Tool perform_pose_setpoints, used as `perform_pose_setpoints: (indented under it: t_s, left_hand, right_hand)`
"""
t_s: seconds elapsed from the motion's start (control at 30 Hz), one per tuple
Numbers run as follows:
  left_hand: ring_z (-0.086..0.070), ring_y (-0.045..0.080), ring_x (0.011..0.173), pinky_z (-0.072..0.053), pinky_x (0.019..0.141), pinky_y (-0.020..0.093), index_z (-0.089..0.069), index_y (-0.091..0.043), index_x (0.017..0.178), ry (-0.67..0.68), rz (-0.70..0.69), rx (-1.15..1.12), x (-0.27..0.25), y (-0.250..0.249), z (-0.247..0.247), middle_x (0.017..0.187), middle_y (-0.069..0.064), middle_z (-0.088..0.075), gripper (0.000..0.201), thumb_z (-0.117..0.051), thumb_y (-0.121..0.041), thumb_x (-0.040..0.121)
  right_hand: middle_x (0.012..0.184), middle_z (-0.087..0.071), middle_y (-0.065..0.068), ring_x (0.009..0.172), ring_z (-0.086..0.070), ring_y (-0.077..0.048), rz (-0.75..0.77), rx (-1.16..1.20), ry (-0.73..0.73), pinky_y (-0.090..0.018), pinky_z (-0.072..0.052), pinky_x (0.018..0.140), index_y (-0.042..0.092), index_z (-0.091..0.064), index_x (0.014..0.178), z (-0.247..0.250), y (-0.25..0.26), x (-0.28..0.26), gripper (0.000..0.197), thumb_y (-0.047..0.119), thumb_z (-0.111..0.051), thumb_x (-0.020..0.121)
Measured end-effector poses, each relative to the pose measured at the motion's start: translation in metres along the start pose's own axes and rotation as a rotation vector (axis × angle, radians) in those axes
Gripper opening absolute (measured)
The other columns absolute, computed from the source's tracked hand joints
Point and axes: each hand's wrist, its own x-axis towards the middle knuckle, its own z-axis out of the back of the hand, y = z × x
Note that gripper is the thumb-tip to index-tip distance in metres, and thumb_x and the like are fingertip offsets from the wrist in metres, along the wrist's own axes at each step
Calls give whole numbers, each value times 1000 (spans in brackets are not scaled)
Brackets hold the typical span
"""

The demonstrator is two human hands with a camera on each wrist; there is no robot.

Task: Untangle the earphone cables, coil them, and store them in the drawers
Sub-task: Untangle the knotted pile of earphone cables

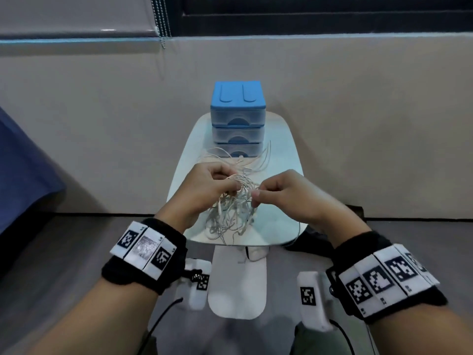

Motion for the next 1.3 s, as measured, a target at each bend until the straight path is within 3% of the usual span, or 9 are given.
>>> perform_pose_setpoints:
  t_s: [0.17,0.37,0.43,0.57,0.77,0.87,1.1,1.2,1.3]
  left_hand:
    - [-61,11,54,-43,48,16,-72,0,92,-33,40,-130,-8,5,-9,73,15,-72,4,-72,1,89]
    - [-72,23,79,-60,75,33,-71,3,98,-49,54,-250,-13,9,-20,91,25,-76,9,-72,3,89]
    - [-73,25,81,-60,80,38,-72,2,99,-67,72,-285,-13,12,-19,94,26,-75,11,-69,5,90]
    - [-72,22,72,-59,63,30,-73,-3,97,-81,116,-328,-17,17,-21,88,21,-75,17,-61,8,91]
    - [-70,15,69,-57,60,23,-73,2,102,-99,72,-294,-18,22,-21,87,15,-75,18,-61,10,91]
    - [-71,14,71,-56,62,22,-72,2,103,-100,41,-275,-19,24,-21,87,12,-75,20,-58,11,91]
    - [-69,25,84,-50,77,37,-81,-14,86,-104,24,-363,-22,31,-25,91,14,-77,34,-48,-17,93]
    - [-68,21,80,-51,75,32,-80,-11,90,-83,33,-345,-22,29,-24,92,15,-77,38,-43,-14,99]
    - [-56,26,77,-48,70,32,-82,-12,95,-28,18,-248,-21,29,-23,89,21,-71,29,-54,-9,84]
  right_hand:
    - [52,-50,8,52,-39,-13,-48,58,-183,-29,-34,54,18,-76,71,-13,-9,-2,24,29,-71,92]
    - [55,-64,4,49,-52,-7,-51,19,-335,-27,-46,56,16,-72,69,-25,-16,5,24,25,-72,91]
    - [56,-64,2,42,-48,-2,-54,26,-297,-25,-44,54,15,-74,72,-24,-19,3,20,20,-71,91]
    - [56,-65,-1,39,-48,-3,-46,82,-248,-22,-40,53,18,-75,84,-30,-23,3,12,13,-68,92]
    - [57,-55,-2,48,-42,-11,-138,532,-109,-20,-30,43,16,-78,101,-32,-41,7,20,4,-63,96]
    - [59,-53,-3,45,-37,-11,-184,554,-17,-20,-25,40,17,-79,106,-22,-45,8,20,7,-63,97]
    - [64,-54,-4,44,-43,-9,-200,615,74,-15,-35,41,9,-74,117,-18,-46,15,22,6,-61,99]
    - [64,-55,-4,45,-44,-9,-198,616,102,-16,-35,45,12,-74,113,-17,-46,17,19,6,-62,99]
    - [62,-55,-2,46,-43,-10,-184,614,102,-16,-37,47,10,-74,109,-18,-48,17,17,4,-62,98]
